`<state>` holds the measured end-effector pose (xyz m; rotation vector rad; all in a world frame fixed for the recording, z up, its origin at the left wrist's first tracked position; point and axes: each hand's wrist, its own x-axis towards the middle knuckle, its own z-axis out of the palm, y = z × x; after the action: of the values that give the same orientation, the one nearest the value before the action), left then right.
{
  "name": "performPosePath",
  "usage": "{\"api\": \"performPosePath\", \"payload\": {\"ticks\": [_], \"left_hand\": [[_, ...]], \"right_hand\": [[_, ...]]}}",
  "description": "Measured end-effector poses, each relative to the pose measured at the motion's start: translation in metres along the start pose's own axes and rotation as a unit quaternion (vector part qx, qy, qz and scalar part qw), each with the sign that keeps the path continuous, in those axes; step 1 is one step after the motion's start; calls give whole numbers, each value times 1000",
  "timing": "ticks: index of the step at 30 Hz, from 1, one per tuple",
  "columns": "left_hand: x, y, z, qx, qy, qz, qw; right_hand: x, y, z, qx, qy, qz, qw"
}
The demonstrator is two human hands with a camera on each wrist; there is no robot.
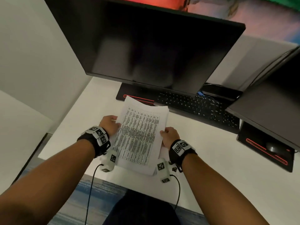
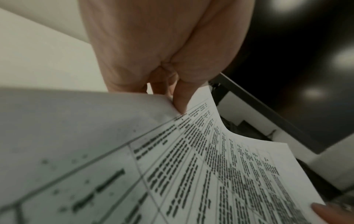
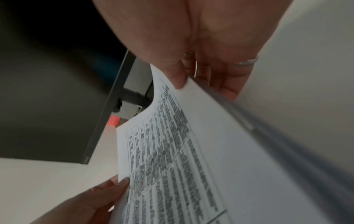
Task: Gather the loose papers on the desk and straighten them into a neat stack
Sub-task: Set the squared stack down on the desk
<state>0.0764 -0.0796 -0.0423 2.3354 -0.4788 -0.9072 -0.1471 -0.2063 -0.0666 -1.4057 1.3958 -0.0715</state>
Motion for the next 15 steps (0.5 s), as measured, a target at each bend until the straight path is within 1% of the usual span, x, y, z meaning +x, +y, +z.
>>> {"api": "performPosePath", "payload": {"ticks": [4,7,15], "left_hand": [[6,-8,-15,29,27,-50,998],[8,-15,-21,39,44,-59,997],[3,-16,-22,48,48,-71,995]], "right_hand": [[17,-1,19,-29,-19,11,999],[8,-10,22,-68,-16,4,998],[10,-22,18,-117,-10,10,993]]}}
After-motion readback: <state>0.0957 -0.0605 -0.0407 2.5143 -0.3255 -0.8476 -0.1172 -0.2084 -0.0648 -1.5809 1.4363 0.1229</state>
